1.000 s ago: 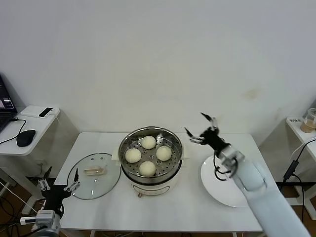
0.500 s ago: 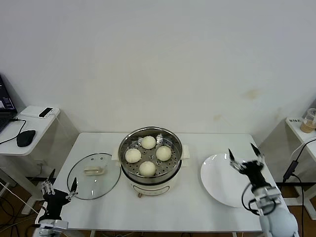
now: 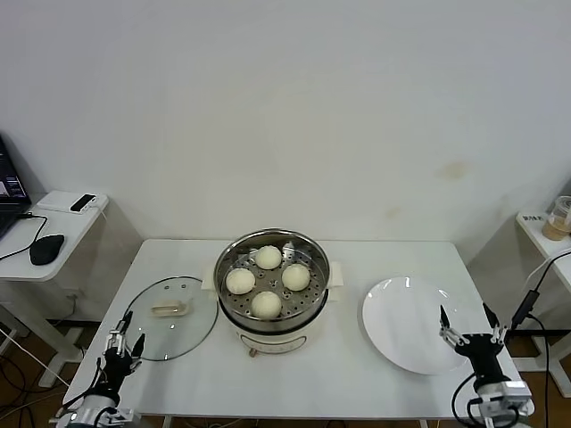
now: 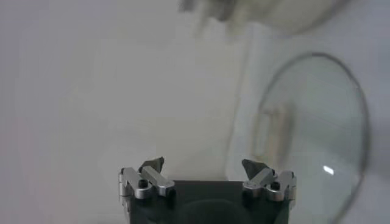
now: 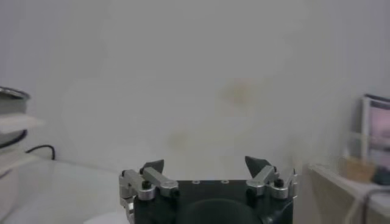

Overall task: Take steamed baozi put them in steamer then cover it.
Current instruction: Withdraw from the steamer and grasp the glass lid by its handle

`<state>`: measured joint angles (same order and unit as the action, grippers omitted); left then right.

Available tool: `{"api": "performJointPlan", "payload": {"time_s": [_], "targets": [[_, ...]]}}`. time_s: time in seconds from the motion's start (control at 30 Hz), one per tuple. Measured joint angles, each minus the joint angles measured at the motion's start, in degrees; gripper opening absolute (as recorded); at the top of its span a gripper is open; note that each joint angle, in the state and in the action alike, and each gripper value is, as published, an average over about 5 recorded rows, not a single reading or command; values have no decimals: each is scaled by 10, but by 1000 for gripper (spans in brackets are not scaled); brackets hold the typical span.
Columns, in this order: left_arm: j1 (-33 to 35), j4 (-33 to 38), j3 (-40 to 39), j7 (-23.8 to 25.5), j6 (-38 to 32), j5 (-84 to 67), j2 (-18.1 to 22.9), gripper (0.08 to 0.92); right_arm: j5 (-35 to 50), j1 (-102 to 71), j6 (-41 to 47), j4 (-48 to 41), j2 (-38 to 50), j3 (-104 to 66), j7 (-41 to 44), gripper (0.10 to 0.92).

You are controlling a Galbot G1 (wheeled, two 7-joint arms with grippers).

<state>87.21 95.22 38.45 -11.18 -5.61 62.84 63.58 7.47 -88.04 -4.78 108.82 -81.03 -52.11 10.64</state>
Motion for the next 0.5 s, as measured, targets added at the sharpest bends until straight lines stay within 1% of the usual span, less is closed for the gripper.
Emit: {"api": "performJointPlan", "payload": {"time_s": [0.5], "targets": [[-88,-77,-49,-14,-9,72,-13,823,-14,-54,9,30,-37,-8,-7,823]]}}
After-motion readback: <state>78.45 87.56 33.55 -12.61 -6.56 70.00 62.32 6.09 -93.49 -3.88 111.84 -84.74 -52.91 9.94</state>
